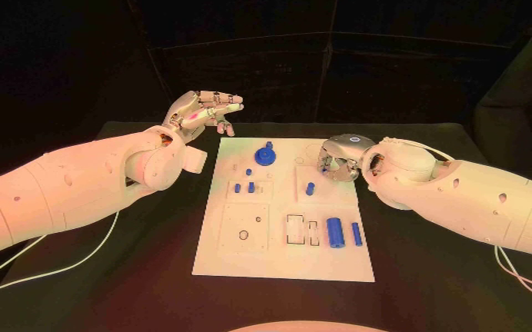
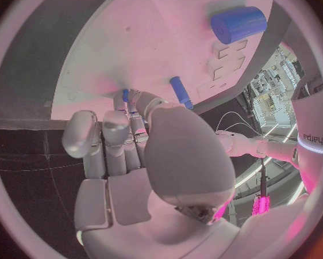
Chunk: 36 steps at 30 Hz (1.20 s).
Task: Assemble the parts on the task board
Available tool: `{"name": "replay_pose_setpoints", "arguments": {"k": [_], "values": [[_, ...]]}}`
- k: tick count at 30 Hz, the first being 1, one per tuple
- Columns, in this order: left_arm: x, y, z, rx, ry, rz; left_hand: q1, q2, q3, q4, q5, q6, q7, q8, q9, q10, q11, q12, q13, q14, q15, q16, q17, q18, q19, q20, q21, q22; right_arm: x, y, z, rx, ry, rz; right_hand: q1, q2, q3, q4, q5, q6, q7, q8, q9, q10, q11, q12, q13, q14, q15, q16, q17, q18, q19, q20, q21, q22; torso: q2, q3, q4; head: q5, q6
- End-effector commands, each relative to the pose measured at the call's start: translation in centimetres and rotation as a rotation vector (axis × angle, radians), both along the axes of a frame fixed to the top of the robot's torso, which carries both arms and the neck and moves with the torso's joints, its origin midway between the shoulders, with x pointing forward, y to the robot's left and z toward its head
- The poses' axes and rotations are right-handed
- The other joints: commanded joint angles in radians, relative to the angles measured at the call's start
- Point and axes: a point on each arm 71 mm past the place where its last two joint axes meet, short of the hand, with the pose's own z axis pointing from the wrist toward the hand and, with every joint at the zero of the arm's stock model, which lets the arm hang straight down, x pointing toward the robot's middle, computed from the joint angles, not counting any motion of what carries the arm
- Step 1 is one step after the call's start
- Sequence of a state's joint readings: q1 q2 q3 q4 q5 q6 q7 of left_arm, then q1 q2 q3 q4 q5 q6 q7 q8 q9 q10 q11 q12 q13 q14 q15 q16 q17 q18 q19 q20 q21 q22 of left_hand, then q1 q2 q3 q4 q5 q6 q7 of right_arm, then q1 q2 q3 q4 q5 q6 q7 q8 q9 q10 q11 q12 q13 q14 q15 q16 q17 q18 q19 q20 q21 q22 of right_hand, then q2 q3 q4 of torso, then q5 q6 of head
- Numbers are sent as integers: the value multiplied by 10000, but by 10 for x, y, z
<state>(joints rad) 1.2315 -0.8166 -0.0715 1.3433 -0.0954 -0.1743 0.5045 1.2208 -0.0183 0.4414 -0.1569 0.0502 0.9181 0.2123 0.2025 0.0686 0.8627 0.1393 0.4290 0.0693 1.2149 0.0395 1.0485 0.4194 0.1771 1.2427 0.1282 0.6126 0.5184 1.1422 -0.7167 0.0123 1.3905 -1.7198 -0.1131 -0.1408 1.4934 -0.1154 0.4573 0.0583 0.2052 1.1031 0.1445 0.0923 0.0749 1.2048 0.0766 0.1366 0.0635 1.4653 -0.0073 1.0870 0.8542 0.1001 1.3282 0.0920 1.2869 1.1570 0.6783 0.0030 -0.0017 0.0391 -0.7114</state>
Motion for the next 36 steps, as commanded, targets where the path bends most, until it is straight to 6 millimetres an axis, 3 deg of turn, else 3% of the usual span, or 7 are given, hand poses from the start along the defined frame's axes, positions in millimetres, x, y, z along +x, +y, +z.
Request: {"name": "replay_pose_setpoints", "arguments": {"k": [1, 8, 12, 19, 24, 36], "values": [[1, 1, 1, -109, -11, -31, 51, 78, -62, -3, 23, -55, -1, 42, 10, -83, 2, 31, -5, -89, 9, -26, -13, 43, -57, 40, -55, -13, -1, 2, -2, -374, 116, -30, -185, 34, 101, -43, -157, 126, -5, 24, 15, 136, -56, 1, 22, 325, -74, 156, 109, -111, 135, -3, 167, 210, 5, -6, -10, -32, -23], [1, 4, 2, -151, -53, -90, -43, 74, -234, 55, 7, -120, 6, 119, 23, -144, 10, 123, 9, -92, 26, 2, -53, 43, -30, 62, -97, -58, -1, 2, -3, -611, -5, -236, -347, 52, 187, -214, -298, 191, -22, 10, 16, 185, -74, -49, 17, 263, -83, 342, 191, -141, 180, -12, 340, 415, 4, -2, 8, -61, -55], [0, 6, 2, -153, -62, -80, -59, 74, -296, 65, 4, -144, 6, 149, 27, -168, 10, 158, 13, -94, 27, 12, -68, 46, -21, 66, -114, -75, -3, 0, -1, -482, -298, -313, -392, 39, 249, -297, -288, 131, 3, -44, -3, 115, -45, -118, 7, 231, -63, 390, 194, -142, 158, 0, 364, 437, 0, -7, -23, -48, -51], [0, 8, 3, -149, -159, 23, -187, 130, -524, 184, -7, -209, 4, 243, 37, -229, 8, 276, 27, -96, 37, 42, -116, 46, 12, 83, -172, -134, -8, -2, 7, 40, -707, -404, -449, 36, 327, -378, -256, 76, 29, -97, -19, 58, -15, -178, 6, 223, -39, 523, 311, -167, 206, 20, 465, 570, -5, -8, -19, -96, -53], [0, 8, 3, -345, -80, 94, -276, 212, -760, 296, -8, -307, 6, 335, 40, -324, 11, 402, 35, -110, 43, 69, -173, 49, 49, 93, -246, -208, -13, -6, 13, 889, -850, -377, -501, 51, 420, -439, -239, -14, 71, -163, -39, -49, 30, -261, -1, 204, -4, 593, 337, -173, 203, 47, 507, 616, -21, 0, 28, -108, 14], [-1, 9, 4, -619, 101, 161, -272, 251, -878, 321, -8, -376, 12, 391, 40, -395, 16, 480, 39, -121, 48, 85, -209, 49, 72, 97, -291, -253, -24, -11, 26, 1725, -1184, -186, -569, 53, 500, -494, -192, -70, 108, -202, -45, -100, 66, -309, 5, 194, 30, 695, 404, -182, 212, 81, 564, 685, -14, -2, 38, 46, 18]]}}
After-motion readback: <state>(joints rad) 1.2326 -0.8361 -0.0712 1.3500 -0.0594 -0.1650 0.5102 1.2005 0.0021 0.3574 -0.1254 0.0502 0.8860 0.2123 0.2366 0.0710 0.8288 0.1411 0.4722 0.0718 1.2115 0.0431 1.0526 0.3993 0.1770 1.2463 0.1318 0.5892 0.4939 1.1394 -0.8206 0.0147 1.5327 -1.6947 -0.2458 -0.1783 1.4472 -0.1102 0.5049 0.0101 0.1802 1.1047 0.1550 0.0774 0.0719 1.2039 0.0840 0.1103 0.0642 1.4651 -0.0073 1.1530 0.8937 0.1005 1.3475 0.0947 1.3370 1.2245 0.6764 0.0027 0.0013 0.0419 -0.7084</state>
